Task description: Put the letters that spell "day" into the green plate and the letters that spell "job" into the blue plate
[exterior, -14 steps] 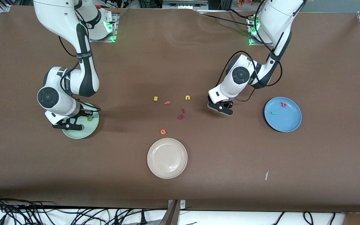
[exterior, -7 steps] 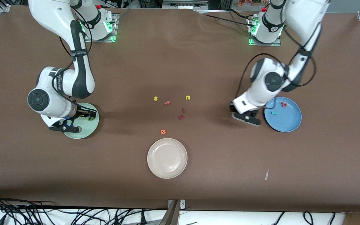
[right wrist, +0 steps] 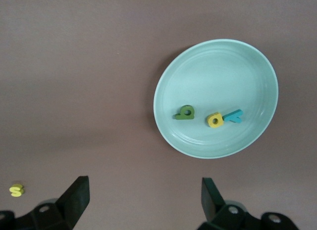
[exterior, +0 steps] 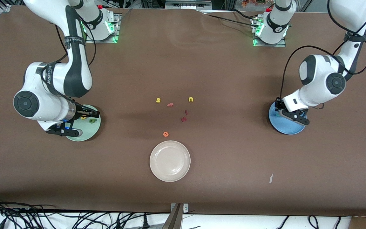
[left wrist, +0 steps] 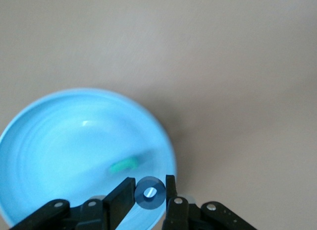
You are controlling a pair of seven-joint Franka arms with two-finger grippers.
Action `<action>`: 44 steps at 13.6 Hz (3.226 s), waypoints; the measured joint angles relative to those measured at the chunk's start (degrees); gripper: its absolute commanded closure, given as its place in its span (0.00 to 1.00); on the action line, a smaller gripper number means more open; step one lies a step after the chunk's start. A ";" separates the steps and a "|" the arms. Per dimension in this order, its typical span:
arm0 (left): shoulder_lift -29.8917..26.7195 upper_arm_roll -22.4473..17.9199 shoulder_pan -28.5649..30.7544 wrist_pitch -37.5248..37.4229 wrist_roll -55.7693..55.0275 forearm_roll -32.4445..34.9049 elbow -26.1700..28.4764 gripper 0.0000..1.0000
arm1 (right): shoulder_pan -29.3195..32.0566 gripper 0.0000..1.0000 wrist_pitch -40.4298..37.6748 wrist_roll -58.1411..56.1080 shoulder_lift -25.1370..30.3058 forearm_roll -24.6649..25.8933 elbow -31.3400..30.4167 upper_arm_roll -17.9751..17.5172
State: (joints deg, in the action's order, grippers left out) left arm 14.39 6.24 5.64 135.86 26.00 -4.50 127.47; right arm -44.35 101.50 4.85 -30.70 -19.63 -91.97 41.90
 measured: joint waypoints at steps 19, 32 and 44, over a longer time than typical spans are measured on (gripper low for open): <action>-19.02 -3.49 0.00 -18.39 1.75 0.13 -8.89 0.00 | 23.97 0.00 -9.26 2.43 18.18 20.21 6.51 -23.96; -13.79 -2.68 -6.06 -47.40 -20.72 6.09 -39.78 0.00 | 32.80 0.00 -13.34 0.84 25.77 19.68 5.04 -29.10; -13.09 -5.33 -8.92 -48.39 -25.86 6.09 -40.55 0.00 | 33.09 0.00 -14.47 -1.26 24.92 19.67 4.89 -29.90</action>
State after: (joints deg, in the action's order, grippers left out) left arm 1.30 0.91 -3.28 87.47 0.13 1.59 86.91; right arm -11.26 87.03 3.59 -5.77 0.05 -87.08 12.00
